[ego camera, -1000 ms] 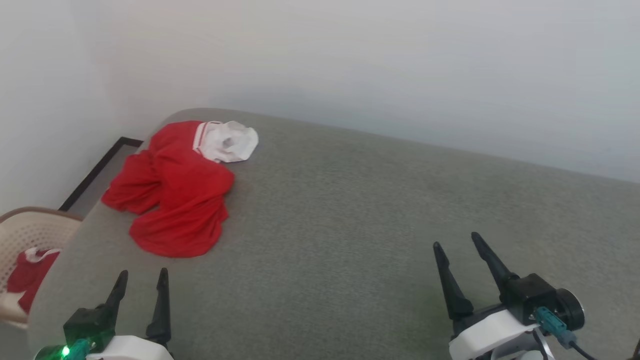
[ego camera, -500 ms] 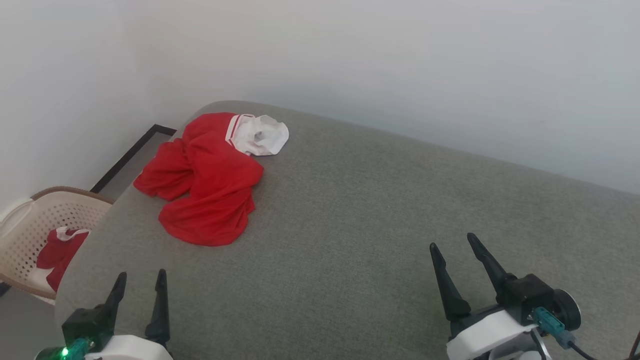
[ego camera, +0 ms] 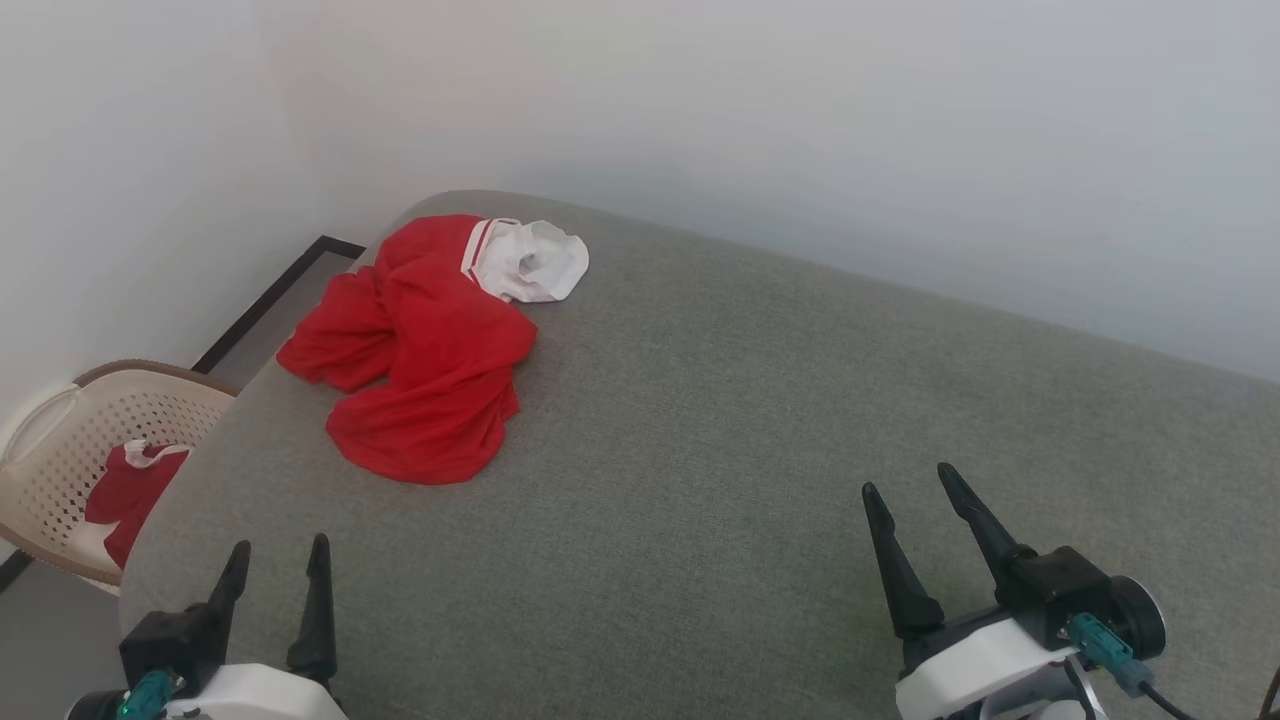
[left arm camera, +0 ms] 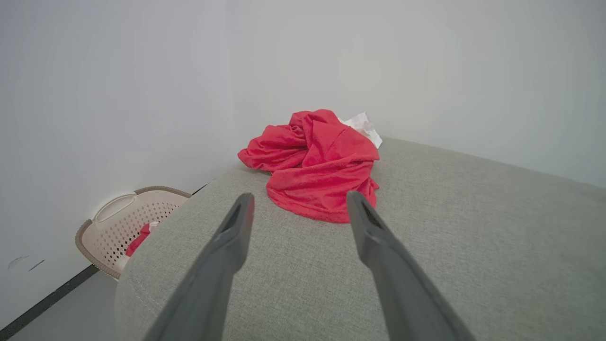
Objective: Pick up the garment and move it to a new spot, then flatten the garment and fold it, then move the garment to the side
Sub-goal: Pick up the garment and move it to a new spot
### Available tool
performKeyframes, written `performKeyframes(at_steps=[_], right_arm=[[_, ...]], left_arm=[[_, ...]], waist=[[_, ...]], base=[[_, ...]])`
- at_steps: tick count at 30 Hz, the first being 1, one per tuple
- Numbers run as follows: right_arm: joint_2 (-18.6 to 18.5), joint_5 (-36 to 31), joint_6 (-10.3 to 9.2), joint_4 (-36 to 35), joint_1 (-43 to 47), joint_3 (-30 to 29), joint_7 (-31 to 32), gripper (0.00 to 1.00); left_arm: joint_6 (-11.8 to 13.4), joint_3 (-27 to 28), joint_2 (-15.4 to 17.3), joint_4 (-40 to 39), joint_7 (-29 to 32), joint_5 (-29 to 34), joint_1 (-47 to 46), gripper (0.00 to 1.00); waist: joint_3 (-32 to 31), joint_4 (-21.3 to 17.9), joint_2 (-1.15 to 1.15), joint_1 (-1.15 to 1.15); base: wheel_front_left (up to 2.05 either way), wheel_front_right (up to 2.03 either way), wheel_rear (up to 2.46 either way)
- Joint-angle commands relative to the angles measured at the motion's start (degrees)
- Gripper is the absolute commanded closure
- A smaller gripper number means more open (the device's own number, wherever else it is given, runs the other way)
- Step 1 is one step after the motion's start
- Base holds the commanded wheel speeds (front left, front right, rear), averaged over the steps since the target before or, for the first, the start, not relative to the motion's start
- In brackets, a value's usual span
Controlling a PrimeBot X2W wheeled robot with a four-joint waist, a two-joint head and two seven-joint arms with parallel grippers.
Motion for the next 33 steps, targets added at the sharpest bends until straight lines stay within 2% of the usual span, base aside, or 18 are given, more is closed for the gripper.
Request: performKeyframes(at_steps=[1, 18, 33], right_arm=[[0.0, -0.19, -0.04, -0.25, -0.21, -0.01, -0.29, 0.0], [-0.01, -1.05, -0.04, -0.36, -1.7, 0.9, -0.29, 0.0], [-0.01, -4.12, -0.04, -0.9, -5.74, 0.98, -0.29, 0.0]], left_arm=[[0.04, -0.05, 0.32, 0.08, -0.4, -0.65, -0.87, 0.0], [0.04, -3.72, 3.38, 2.79, -0.39, -2.44, -6.14, 0.0], [0.04, -7.76, 8.05, 9.5, -0.39, -7.08, -17.83, 0.0]], waist=[[0.06, -0.05, 0.0, 0.0], [2.09, -2.13, 0.0, 0.0], [9.36, -6.93, 0.0, 0.0]], base=[[0.0, 0.0, 0.0], [0.0, 0.0, 0.0], [0.0, 0.0, 0.0]])
